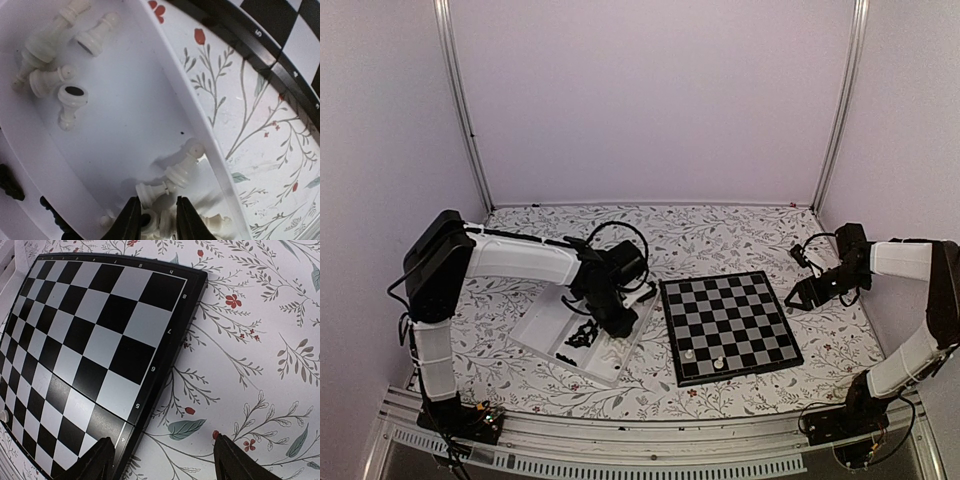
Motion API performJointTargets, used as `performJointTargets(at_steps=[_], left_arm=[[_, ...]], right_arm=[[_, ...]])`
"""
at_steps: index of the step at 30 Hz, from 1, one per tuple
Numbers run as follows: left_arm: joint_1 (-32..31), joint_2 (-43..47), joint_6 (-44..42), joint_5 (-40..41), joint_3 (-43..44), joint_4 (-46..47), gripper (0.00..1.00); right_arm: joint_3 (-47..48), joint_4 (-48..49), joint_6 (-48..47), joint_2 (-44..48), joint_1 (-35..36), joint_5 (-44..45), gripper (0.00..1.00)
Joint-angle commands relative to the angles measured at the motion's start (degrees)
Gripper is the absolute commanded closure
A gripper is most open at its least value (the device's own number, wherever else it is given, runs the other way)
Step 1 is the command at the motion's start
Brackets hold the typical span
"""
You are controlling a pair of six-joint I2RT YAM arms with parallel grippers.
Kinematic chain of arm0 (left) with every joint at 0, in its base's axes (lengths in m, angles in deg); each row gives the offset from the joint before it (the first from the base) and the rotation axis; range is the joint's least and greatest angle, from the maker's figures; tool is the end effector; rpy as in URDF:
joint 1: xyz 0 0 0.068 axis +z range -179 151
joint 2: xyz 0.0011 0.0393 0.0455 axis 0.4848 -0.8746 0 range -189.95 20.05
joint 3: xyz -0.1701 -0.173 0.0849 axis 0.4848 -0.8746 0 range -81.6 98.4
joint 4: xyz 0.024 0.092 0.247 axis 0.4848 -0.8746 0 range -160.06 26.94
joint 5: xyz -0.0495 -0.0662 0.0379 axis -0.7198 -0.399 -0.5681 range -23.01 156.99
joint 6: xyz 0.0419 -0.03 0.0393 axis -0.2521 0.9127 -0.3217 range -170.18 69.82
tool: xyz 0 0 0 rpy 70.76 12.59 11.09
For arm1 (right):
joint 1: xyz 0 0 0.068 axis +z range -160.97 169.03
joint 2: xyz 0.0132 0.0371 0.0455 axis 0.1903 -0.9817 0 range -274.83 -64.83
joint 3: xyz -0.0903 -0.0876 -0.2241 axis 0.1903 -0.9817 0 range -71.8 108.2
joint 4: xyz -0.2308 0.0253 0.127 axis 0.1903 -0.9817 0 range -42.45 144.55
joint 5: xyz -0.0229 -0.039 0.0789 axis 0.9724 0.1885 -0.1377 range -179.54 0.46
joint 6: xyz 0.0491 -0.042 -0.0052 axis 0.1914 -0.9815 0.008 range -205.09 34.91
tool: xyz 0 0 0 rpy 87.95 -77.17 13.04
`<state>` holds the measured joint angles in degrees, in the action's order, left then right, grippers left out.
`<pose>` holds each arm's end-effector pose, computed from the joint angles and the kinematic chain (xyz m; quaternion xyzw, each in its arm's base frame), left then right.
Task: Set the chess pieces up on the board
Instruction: Adjust the chess piece in the storage box, then pick up the chess piece from the storage box.
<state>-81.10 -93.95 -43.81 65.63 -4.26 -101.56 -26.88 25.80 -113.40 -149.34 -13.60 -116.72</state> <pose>0.2372 -0.3068 0.1191 0.3867 0.9130 -0.0734 0.1069 0.2707 0.0106 0.1372 -0.2552 0.9210 0.1737 0.2376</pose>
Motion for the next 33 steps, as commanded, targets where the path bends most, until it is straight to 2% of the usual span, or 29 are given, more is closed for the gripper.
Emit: performJointTargets(at_steps=[1,6,12,20,27,33], left_arm=[[0.72,1.09,0.54,-1.54,-1.11,-2.31,0.74],[1.42,3.79,1.37,-1.25,-1.74,-2.27,0.77],[3.17,7.37,3.56,-3.34,-3.31,0.38,0.78],[5.25,9.74,6.65,-7.08,-8.66,6.10,0.79],[6.08,17.85,9.42,-2.80,-13.27,5.98,0.67],[7.65,29.51,11.85,0.06,-18.45,9.72,0.53]], right_arm=[[0.57,-0.99,-0.30,0.88,-0.01,-2.23,0.29],[2.10,-2.41,-1.78,5.93,2.17,-5.74,0.30],[8.83,-5.42,-2.70,7.90,9.69,-9.44,0.32],[17.11,-4.50,-2.55,3.91,30.54,-3.33,0.36],[26.03,-3.37,-2.73,-5.88,43.29,2.47,0.44],[36.91,-3.96,2.09,-18.15,51.84,5.97,0.48]])
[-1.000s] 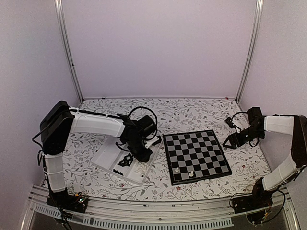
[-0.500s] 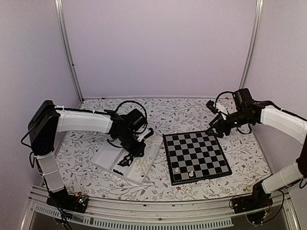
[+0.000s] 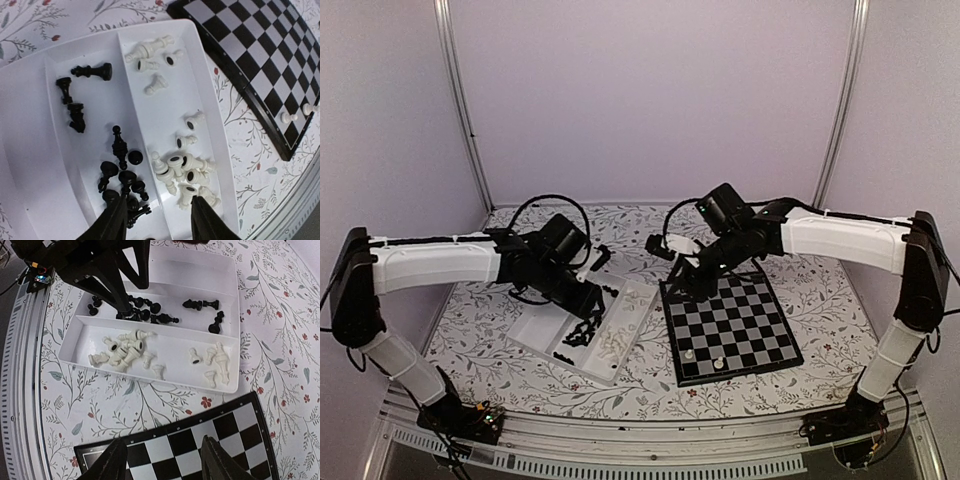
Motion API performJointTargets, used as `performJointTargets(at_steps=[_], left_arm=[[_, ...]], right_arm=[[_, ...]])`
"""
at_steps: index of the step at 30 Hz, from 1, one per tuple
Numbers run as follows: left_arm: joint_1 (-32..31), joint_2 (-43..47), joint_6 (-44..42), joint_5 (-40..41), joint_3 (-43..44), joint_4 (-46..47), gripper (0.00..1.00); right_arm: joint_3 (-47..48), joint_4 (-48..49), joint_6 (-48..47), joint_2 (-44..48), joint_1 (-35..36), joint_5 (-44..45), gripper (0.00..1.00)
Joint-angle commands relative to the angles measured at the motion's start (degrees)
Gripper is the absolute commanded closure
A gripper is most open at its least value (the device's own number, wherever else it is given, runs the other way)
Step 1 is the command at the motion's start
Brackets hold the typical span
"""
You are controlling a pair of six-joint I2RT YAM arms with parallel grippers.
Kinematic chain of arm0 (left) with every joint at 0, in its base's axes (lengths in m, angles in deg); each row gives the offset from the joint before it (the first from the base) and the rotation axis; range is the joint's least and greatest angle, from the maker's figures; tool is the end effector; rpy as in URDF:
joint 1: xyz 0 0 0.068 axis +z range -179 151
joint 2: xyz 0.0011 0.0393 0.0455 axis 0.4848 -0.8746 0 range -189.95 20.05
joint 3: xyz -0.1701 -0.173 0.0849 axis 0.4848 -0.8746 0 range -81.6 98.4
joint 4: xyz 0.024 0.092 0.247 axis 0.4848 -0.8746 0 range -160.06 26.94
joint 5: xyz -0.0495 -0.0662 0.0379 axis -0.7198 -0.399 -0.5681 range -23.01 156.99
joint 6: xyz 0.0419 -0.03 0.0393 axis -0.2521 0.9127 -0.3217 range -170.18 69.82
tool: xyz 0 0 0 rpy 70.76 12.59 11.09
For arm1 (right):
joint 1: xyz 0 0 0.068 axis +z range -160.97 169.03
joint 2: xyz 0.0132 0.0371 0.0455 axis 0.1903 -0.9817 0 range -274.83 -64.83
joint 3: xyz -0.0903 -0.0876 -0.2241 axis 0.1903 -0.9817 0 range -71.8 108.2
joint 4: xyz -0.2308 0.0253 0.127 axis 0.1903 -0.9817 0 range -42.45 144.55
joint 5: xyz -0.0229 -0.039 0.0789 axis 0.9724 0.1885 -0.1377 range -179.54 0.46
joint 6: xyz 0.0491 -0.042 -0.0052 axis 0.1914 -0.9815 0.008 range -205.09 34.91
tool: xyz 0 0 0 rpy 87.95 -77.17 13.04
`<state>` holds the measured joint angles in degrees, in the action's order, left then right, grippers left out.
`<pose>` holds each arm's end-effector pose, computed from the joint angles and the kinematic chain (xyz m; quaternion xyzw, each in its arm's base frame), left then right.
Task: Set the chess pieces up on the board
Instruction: Pick up the chess piece from the storage box.
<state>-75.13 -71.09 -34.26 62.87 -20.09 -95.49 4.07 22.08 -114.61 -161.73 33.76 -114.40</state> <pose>0.2252 -0.2396 0.1805 0.2611 0.9340 -0.1543 0.1888 0.2511 0.2786 0.2297 -0.6135 0.6988 0.2431 0.2762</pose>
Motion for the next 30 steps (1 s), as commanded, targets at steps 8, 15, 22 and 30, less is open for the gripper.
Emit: performJointTargets(at_steps=[8,15,22,30], left_arm=[[5.22,16.54,6.32,3.90,-9.30,7.51,0.51],[6.75,18.35,6.90,2.56,-13.03,9.91,0.51],[7.42,19.88,7.19,2.33,-15.73,11.93,0.50],[7.90,20.29,7.07,1.28,-16.90,12.48,0.50]], right_arm=[[20.44,-3.74,7.42,-22.01,9.86,3.83,0.51],[28.18,-7.79,7.98,-31.22,11.23,2.94,0.51],[30.14,-7.85,8.54,-35.59,12.60,4.26,0.52],[33.99,-10.03,8.91,-40.39,12.90,3.86,0.57]])
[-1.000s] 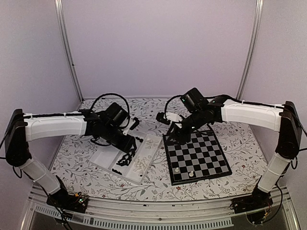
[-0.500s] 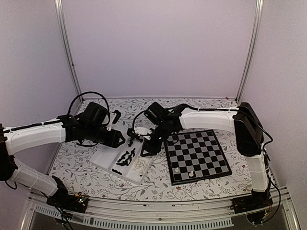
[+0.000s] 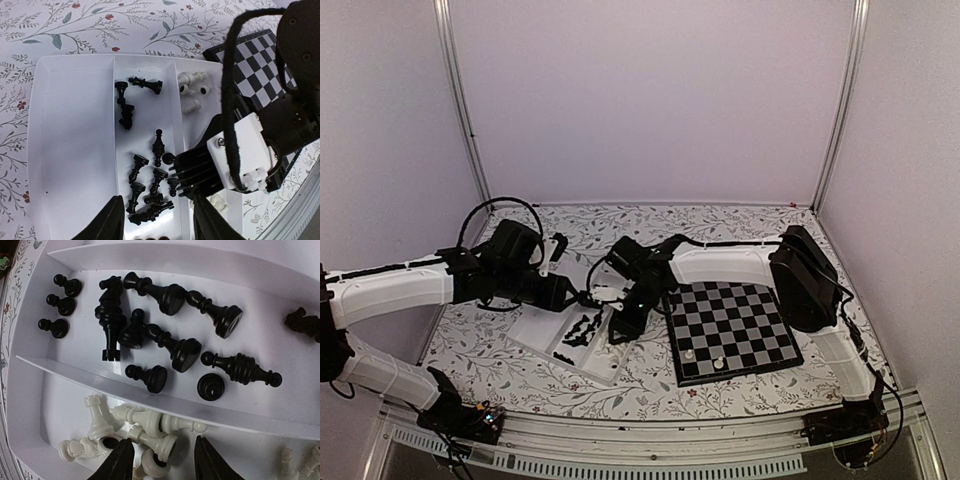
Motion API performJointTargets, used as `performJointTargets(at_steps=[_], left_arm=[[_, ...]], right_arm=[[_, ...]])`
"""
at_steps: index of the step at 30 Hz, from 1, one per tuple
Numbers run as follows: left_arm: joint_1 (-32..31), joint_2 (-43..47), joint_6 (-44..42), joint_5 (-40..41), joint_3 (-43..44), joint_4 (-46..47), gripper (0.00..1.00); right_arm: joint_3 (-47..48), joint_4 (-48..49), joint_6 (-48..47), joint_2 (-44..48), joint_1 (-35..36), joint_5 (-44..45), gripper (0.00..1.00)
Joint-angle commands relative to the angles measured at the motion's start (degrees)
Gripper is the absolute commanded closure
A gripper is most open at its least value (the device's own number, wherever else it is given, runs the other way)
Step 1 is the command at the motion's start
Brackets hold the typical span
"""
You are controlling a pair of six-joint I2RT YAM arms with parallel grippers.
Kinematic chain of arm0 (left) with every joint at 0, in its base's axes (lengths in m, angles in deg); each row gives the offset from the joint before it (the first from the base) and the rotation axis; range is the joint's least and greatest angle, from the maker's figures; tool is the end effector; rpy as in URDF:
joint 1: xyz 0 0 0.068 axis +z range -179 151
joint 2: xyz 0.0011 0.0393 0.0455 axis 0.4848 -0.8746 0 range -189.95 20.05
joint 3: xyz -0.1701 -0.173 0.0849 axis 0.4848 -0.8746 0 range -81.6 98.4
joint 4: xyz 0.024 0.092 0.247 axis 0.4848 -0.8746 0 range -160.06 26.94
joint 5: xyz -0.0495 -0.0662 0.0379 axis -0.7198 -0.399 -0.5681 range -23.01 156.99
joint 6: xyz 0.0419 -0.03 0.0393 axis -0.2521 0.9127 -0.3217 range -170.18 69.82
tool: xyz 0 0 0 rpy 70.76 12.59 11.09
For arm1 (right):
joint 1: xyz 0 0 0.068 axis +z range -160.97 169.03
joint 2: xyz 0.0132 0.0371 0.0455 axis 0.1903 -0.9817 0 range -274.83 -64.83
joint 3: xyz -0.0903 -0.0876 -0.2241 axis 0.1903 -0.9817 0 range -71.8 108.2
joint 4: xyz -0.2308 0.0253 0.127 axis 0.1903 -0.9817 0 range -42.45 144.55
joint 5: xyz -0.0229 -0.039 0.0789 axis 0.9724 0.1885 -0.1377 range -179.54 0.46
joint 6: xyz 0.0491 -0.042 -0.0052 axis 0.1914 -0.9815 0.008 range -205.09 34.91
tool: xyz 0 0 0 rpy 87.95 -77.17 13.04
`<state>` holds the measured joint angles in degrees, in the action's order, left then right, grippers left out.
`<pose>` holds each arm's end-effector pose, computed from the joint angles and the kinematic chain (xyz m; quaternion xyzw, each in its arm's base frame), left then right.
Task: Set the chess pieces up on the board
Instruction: Pick up the chess piece from the storage box.
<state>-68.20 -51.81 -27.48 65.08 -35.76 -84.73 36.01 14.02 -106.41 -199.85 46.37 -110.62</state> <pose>0.2130 -0.1760 0.2017 0.1398 0.9219 -0.1990 0.3015 0.2489 0.4218 0.1160 -0.6387 0.7238 0.2294 0.1251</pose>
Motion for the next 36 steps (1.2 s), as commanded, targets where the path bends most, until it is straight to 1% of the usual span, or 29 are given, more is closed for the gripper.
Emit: performJointTargets(at_steps=[1,6,9,13,17,23,30,32,36], left_arm=[[1.01,1.09,0.25,-0.97,-1.32,1.68,0.51],[1.08,0.94,-0.06,-1.31,-1.53,2.15,0.51],[1.06,0.47,0.19,-1.91,-1.55,2.87,0.51],[1.12,0.31,0.58,-2.72,-1.55,2.97,0.51],[1.07,0.84,0.60,-3.29,-1.46,2.40,0.51],[1.06,0.98,0.69,-3.90,-2.89,3.58,0.51],[1.06,1.09,0.88,-6.15,-4.46,6.41,0.51],[1.06,1.69,0.92,-7.73,-5.69,8.73,0.51],[1.06,3.29,3.05,-13.41,-8.81,15.74,0.51]], right_arm=[[1.93,-2.29,0.67,-2.34,0.31,-0.19,0.57],[0.44,-2.10,0.23,-1.42,0.28,0.14,0.60],[1.61,-1.44,0.81,-2.17,0.36,-0.30,0.61],[4.77,-2.19,1.37,-4.59,0.31,-1.97,0.70],[4.29,-2.29,1.93,-4.08,0.19,-3.07,0.78],[0.56,-1.13,2.40,1.01,-0.61,-4.69,0.82],[-3.22,0.31,3.32,5.45,-2.86,-10.81,0.87],[-4.16,0.72,3.62,6.25,-3.98,-13.93,0.87],[-5.30,1.60,4.65,7.75,-6.03,-20.40,0.87]])
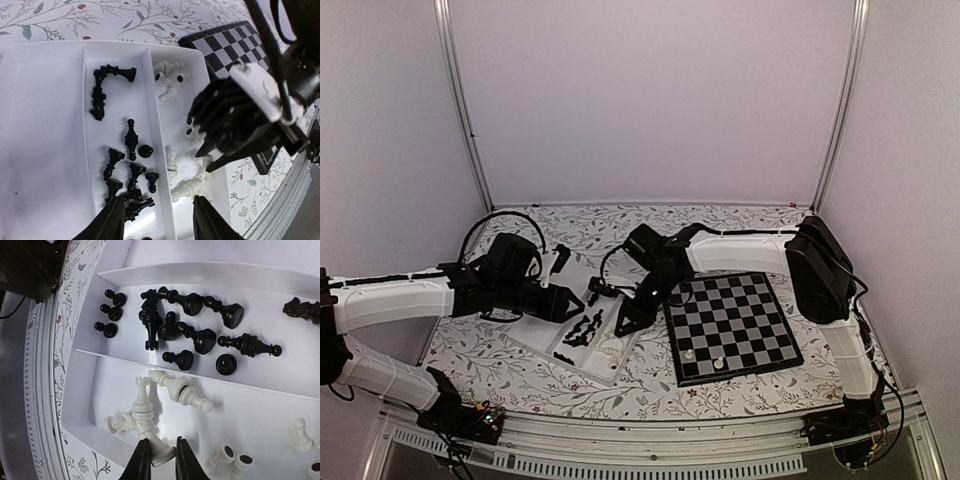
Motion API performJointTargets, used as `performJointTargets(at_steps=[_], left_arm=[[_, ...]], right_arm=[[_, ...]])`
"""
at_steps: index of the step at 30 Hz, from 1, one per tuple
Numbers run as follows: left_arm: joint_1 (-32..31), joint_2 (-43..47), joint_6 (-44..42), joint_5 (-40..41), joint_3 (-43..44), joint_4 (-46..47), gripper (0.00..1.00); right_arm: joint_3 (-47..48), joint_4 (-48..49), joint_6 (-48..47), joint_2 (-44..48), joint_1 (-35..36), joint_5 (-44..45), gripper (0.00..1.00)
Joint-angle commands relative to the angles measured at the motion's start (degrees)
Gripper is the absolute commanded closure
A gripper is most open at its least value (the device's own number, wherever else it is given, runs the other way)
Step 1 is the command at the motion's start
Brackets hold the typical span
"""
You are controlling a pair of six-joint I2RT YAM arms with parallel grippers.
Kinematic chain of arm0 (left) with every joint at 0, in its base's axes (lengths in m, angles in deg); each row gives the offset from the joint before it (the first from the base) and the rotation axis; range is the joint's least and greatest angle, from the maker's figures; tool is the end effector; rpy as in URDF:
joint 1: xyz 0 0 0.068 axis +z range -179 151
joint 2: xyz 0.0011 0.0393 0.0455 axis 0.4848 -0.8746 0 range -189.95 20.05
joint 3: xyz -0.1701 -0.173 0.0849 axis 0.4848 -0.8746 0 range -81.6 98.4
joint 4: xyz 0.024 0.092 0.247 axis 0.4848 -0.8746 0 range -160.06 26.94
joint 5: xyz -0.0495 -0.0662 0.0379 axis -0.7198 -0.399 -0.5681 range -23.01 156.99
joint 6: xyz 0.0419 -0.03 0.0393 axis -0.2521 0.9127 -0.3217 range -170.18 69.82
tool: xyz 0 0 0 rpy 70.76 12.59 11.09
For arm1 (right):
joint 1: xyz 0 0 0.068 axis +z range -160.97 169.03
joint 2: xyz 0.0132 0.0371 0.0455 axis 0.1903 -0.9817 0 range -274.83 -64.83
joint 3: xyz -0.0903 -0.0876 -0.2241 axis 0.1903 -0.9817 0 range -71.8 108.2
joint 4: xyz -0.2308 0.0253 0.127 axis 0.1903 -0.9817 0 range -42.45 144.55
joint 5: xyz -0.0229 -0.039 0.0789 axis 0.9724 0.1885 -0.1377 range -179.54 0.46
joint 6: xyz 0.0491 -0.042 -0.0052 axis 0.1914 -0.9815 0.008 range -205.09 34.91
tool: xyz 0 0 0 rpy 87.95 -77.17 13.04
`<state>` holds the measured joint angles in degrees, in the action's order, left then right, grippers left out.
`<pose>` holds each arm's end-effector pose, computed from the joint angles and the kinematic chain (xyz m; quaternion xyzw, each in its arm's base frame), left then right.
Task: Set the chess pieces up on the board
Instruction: Pick up the chess piece from the storage box, then place the chess piece on the chessboard.
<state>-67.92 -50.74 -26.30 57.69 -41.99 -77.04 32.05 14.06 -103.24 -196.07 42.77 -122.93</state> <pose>0.2045 -0.1757 0.1822 0.1513 0.9094 -0.2621 0.2854 0.2587 0.3995 0.1309 -0.5964 0.7287 0.3246 0.0889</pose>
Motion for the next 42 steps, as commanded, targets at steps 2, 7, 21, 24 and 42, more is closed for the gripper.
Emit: performJointTargets(at_steps=[2,7,21,24,42], left_arm=[[0.77,2.71,4.02,-9.09,-4.24,12.38,0.50],[0.77,2.57,10.39,-13.71,-9.14,24.00,0.51],[0.79,-6.88,17.29,-23.70,-11.38,36.86,0.56],[0.81,-8.38,17.68,-25.08,-11.08,38.31,0.59],[0.68,-12.16,19.62,-29.46,-10.36,42.44,0.75]], right_arm=[[-1.37,1.73,1.77,4.63,-2.84,-10.18,0.87],[-1.41,1.81,2.24,5.18,-3.40,-14.31,0.87],[-1.64,1.73,2.16,6.67,-3.32,-18.54,0.86],[-1.64,1.72,2.16,6.87,-3.35,-18.64,0.86],[-1.99,1.69,2.24,7.05,-3.37,-18.38,0.86]])
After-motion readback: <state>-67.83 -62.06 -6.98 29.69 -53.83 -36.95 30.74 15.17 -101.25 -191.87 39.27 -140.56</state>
